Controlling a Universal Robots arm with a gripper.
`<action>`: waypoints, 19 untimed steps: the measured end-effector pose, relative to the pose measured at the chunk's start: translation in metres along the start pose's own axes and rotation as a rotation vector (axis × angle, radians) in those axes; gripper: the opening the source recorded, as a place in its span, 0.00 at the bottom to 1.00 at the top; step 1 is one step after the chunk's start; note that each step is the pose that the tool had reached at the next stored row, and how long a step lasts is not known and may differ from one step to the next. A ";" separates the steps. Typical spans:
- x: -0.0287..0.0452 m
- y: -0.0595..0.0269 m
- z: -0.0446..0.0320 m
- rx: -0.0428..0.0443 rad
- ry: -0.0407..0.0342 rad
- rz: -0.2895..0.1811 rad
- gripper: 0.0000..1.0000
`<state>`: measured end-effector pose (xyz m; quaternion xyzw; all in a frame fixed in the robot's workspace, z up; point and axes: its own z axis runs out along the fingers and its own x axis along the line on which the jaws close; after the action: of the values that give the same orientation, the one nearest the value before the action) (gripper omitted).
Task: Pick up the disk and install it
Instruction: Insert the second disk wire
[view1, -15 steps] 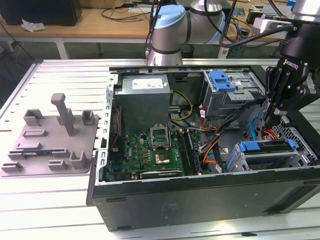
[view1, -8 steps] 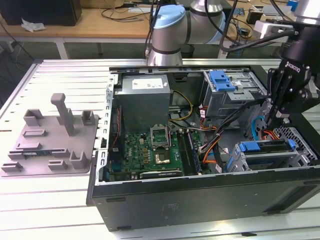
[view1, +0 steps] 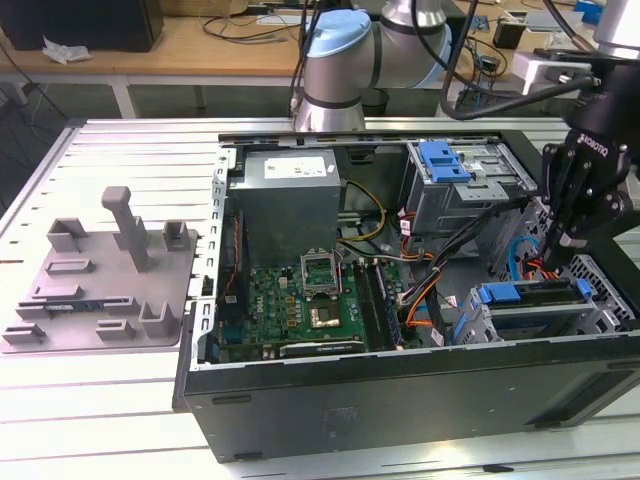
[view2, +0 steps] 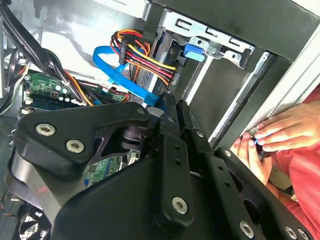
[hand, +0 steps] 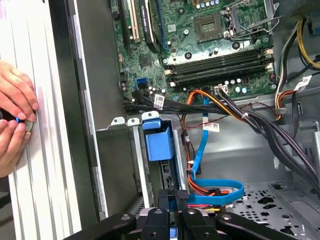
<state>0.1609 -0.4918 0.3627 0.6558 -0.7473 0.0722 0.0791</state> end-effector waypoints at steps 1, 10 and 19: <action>0.0017 -0.0001 0.0004 0.0003 -0.0071 0.000 0.16; 0.0178 0.0013 0.0039 -0.0042 -0.1152 -0.001 0.16; 0.0319 0.0052 0.0072 -0.0011 -0.1788 -0.002 0.16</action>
<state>0.1515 -0.5236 0.3624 0.6602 -0.7508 0.0128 0.0125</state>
